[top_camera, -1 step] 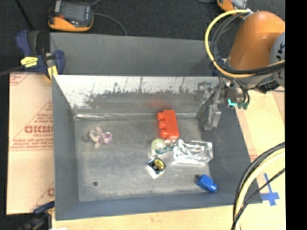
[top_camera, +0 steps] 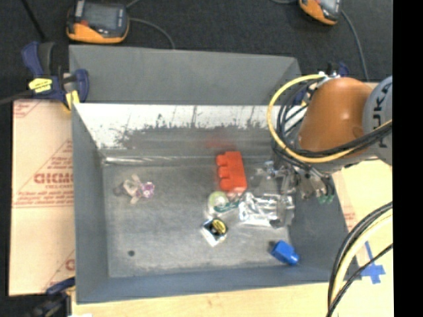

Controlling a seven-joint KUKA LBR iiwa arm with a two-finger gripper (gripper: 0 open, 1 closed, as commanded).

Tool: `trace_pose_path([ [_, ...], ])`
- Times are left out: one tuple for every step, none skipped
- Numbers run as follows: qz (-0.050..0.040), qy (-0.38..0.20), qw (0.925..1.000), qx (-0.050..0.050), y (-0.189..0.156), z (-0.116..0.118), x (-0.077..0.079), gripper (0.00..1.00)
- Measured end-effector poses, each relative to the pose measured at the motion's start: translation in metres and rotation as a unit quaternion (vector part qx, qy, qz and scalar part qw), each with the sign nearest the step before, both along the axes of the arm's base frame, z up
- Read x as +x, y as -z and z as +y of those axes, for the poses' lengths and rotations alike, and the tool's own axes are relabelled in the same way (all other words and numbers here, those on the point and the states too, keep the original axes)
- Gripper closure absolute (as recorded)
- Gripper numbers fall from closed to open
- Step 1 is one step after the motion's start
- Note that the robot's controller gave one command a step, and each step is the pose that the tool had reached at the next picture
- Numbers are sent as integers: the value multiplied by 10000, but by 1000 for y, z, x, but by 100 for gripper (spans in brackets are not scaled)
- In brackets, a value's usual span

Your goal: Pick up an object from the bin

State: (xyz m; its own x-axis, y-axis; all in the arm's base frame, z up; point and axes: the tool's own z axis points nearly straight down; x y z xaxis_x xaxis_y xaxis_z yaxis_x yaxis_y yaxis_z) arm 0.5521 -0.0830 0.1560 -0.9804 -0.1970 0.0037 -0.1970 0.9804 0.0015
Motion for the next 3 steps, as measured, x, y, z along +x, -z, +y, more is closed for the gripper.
trace_pose_path([
  [-82,-1582,9874,-17,59,-59,-49,0],
  [-104,-2328,9725,-40,82,-50,-76,0],
  [-58,-1959,9806,-12,84,-10,-58,0],
])
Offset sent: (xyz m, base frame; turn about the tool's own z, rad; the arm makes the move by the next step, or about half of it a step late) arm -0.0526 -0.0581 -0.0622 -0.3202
